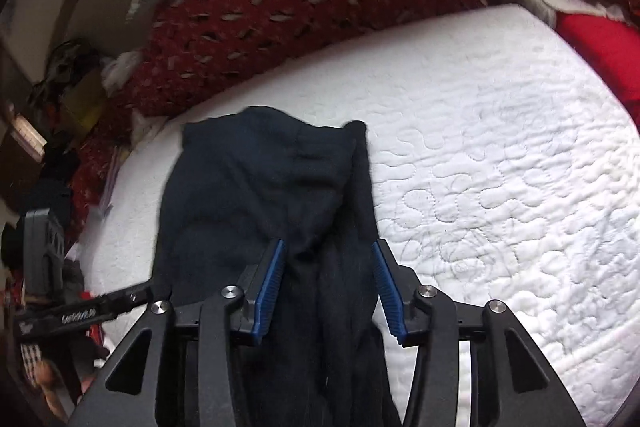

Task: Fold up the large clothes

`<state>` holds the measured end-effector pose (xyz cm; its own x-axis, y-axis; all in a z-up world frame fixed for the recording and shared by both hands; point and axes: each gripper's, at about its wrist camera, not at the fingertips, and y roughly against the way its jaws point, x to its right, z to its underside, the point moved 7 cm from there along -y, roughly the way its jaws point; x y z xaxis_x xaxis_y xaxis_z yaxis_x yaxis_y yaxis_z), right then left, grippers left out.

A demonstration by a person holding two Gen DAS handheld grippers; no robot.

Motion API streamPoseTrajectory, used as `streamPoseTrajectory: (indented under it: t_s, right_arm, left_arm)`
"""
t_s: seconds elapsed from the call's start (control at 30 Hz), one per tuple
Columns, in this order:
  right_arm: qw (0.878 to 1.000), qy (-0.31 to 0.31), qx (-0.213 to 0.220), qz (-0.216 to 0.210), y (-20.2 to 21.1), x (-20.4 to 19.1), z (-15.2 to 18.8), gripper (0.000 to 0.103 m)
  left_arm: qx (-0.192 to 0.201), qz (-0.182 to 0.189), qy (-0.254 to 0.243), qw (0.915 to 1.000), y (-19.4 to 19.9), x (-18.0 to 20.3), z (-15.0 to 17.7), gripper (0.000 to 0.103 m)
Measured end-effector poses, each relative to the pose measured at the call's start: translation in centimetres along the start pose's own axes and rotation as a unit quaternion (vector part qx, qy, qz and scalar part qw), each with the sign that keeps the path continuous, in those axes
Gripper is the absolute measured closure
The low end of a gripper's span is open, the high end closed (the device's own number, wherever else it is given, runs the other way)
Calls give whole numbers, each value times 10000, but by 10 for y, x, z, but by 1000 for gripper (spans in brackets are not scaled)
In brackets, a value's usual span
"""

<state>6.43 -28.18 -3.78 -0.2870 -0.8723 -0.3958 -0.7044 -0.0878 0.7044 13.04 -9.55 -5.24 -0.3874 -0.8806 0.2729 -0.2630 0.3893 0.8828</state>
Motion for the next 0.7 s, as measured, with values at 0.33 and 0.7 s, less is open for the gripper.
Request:
streamPoseTrajectory:
  t_s: [0.33, 0.7]
  right_arm:
    - [9932, 423, -193, 1071, 31, 15, 55, 35]
    - [9793, 440, -160, 1971, 78, 6, 113, 20]
  left_arm:
    - [-90, -175, -62, 9998, 12, -5, 50, 23]
    - [448, -397, -327, 9977, 38, 13, 101, 23]
